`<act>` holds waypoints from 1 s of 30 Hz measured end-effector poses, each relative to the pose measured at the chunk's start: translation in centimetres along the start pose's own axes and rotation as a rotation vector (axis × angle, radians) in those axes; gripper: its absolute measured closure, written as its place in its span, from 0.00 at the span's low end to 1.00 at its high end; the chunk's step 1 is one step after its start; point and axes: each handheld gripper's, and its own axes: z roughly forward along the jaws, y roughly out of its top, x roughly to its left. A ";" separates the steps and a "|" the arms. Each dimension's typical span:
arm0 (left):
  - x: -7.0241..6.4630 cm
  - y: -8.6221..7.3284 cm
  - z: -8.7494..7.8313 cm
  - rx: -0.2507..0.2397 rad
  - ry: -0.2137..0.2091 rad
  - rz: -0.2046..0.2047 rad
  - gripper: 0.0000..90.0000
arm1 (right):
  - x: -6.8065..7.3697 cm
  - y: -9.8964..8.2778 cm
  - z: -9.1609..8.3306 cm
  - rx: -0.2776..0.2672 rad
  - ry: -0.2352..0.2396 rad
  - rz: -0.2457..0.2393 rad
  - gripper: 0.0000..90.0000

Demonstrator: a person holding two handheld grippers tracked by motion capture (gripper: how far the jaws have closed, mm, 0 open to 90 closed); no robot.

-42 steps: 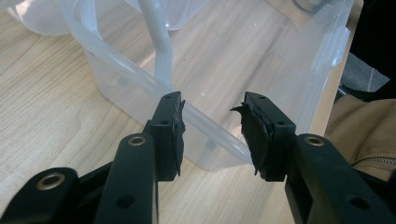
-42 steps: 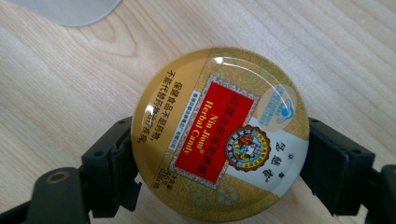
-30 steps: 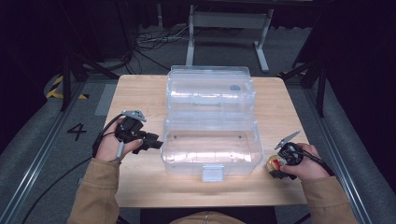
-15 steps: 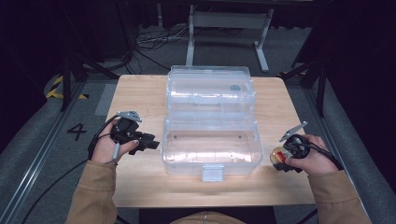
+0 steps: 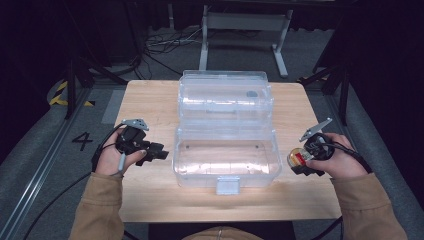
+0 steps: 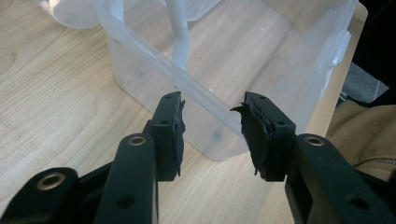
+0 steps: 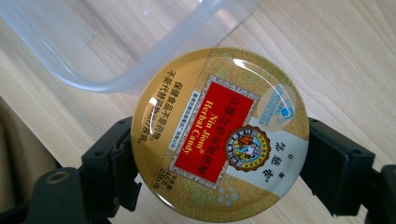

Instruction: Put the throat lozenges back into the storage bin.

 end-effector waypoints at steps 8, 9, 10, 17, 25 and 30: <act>0.1 -0.1 -0.1 -0.005 -0.002 -0.006 0.66 | 0.5 1.4 -1.1 -0.014 0.008 -0.029 0.22; 0.1 -0.1 -0.1 -0.006 -0.003 -0.005 0.66 | 0.6 1.6 -1.2 -0.014 0.010 -0.033 0.22; 0.1 -0.1 -0.1 -0.006 -0.003 -0.005 0.66 | 0.7 1.8 -1.3 -0.013 0.013 -0.036 0.22; 0.1 -0.1 -0.1 -0.006 -0.004 -0.006 0.66 | 1.4 3.3 -1.8 -0.014 0.018 -0.078 0.22; 0.2 -0.1 -0.2 -0.008 -0.002 -0.005 0.66 | 2.5 5.2 -1.9 -0.013 0.033 -0.116 0.22; 0.2 -0.1 -0.3 -0.010 -0.002 -0.004 0.66 | 3.1 6.0 -1.8 -0.011 0.039 -0.139 0.22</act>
